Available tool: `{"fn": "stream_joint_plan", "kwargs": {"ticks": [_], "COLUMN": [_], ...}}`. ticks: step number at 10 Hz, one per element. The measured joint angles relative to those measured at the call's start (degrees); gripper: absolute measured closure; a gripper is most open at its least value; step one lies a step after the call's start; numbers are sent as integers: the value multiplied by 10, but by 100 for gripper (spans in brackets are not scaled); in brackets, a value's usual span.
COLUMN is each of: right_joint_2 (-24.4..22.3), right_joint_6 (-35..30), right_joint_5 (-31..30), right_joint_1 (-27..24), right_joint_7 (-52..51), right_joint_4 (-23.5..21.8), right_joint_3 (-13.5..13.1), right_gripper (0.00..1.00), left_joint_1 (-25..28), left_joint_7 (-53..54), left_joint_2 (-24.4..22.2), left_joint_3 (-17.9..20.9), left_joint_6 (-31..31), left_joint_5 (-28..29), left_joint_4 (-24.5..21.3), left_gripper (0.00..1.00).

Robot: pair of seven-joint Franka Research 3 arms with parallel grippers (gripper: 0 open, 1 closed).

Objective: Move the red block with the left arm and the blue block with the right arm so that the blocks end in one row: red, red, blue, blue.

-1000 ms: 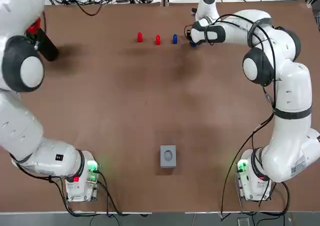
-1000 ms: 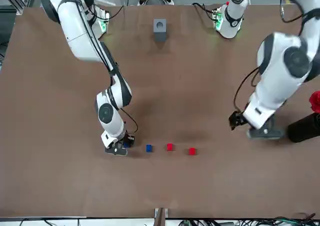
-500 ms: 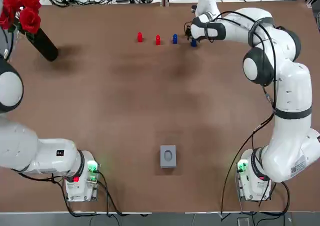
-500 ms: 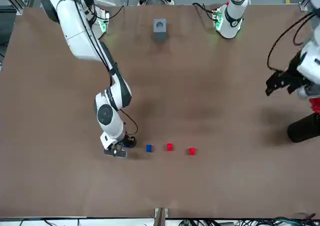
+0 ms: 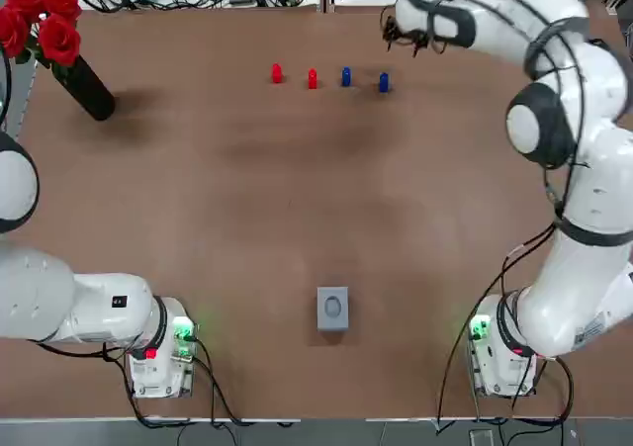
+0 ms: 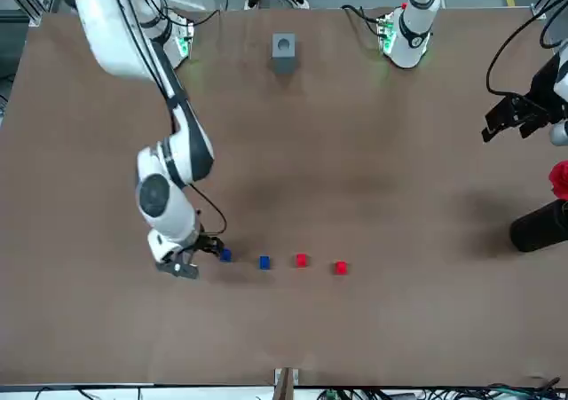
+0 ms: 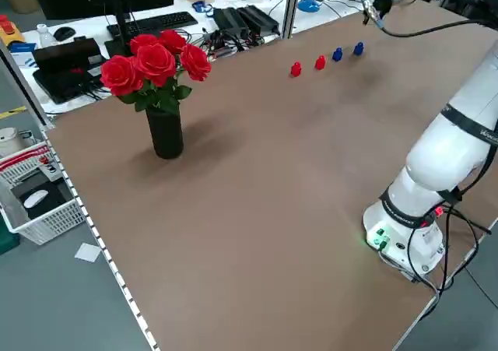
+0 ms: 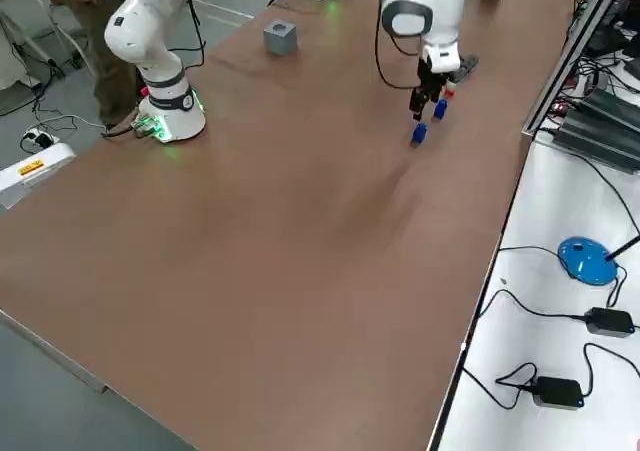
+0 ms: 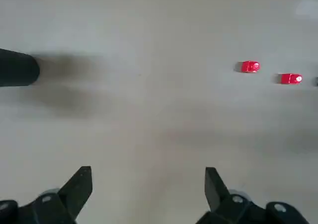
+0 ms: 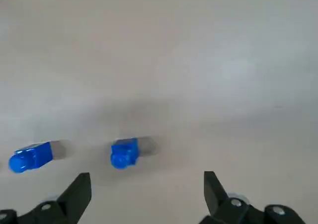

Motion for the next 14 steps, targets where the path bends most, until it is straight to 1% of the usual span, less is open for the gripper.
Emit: {"fn": "stream_joint_plan", "kwargs": {"ticks": [1, 2, 3, 4, 5, 7, 9, 10, 12, 14], "right_joint_2": [-52, -104, -155, -203, -248, -314, -359, -375, -388, -388], "right_joint_6": [-25, -66, -119, -172, -220, -296, -359, -372, -383, -378], "right_joint_5": [0, 0, 0, 0, 0, 0, 0, 0, 0, 0], "right_joint_1": [-13, -29, -49, -67, -83, -112, -147, -160, -187, -198], "right_joint_7": [-9, -26, -45, -61, -73, -112, -168, -207, -276, -298], "right_joint_4": [-23, -43, -55, -60, -65, -70, -70, -70, -70, -78], "right_joint_3": [-1, -2, -3, -4, -4, -5, -7, -13, -23, -25], "right_gripper": [0, 0, 0, 0, 0, 0, 0, 0, 0, 0], "left_joint_1": [-5, -15, -22, -23, -22, -22, -22, -22, -20, -18], "left_joint_7": [2, 2, 1, 1, 1, 2, 2, 2, 2, 2], "left_joint_2": [0, 1, 1, -2, -9, -23, -24, -22, -19, -6], "left_joint_3": [0, 0, -1, -2, -1, -2, -5, -11, -18, -18], "left_joint_6": [-2, -3, -3, 4, 22, 40, 46, 47, 42, 21], "left_joint_5": [17, 37, 44, 45, 45, 45, 40, 36, 35, 35], "left_joint_4": [-1, -2, -3, -7, -21, -43, -41, -39, -36, -15], "left_gripper": [2, 2, 2, 2, 2, 2, 2, 2, 2, 2]}}
